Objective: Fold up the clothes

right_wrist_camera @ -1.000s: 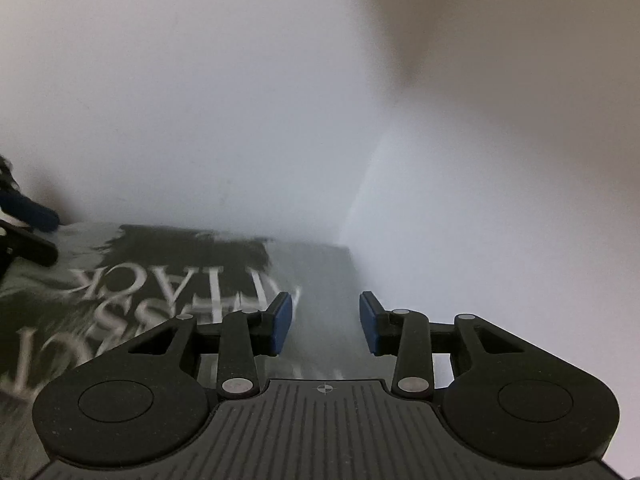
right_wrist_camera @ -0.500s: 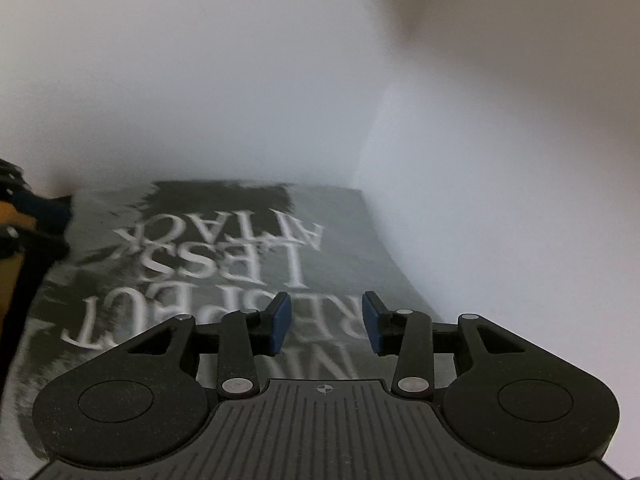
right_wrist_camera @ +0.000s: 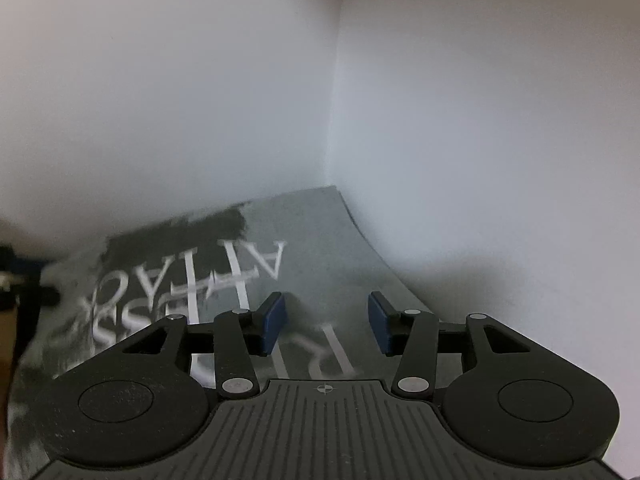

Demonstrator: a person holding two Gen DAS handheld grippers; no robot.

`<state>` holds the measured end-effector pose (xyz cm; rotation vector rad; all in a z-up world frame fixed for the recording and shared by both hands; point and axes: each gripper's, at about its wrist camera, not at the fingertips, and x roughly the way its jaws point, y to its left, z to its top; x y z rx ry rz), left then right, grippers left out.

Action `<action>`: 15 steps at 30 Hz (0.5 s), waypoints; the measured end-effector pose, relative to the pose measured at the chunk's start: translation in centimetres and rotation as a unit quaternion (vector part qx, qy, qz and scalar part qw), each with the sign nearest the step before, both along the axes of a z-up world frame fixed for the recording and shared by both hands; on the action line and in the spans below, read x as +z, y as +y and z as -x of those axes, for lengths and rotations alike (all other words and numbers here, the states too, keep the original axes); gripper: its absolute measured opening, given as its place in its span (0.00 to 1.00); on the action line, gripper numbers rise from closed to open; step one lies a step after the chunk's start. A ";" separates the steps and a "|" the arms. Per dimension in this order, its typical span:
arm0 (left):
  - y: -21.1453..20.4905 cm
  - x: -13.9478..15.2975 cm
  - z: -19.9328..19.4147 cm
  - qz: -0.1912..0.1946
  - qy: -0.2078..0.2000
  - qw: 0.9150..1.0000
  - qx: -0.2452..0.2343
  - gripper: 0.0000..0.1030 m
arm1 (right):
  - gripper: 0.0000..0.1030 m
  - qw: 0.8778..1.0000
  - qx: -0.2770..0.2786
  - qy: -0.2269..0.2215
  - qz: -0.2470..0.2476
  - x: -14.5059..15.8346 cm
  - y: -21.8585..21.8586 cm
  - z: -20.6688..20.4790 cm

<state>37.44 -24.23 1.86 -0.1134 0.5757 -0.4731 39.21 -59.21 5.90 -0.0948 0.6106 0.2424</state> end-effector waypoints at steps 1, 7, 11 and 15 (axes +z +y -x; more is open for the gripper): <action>0.0 -0.1 -0.3 0.008 0.005 1.000 -0.001 0.53 | 0.46 1.000 0.004 0.005 -0.001 -0.1 0.1 -0.6; 0.0 -0.3 -1.6 0.047 0.015 0.999 -0.003 0.24 | 0.48 1.000 0.006 0.011 0.003 -1.4 0.2 -2.2; -0.2 0.9 -0.4 0.047 -0.026 0.998 0.020 0.11 | 0.47 1.000 0.015 0.001 0.003 -1.6 0.5 -2.5; 1.2 2.8 1.6 0.036 -0.074 0.996 0.045 0.08 | 0.43 0.999 0.038 -0.008 0.004 -1.6 1.8 -3.3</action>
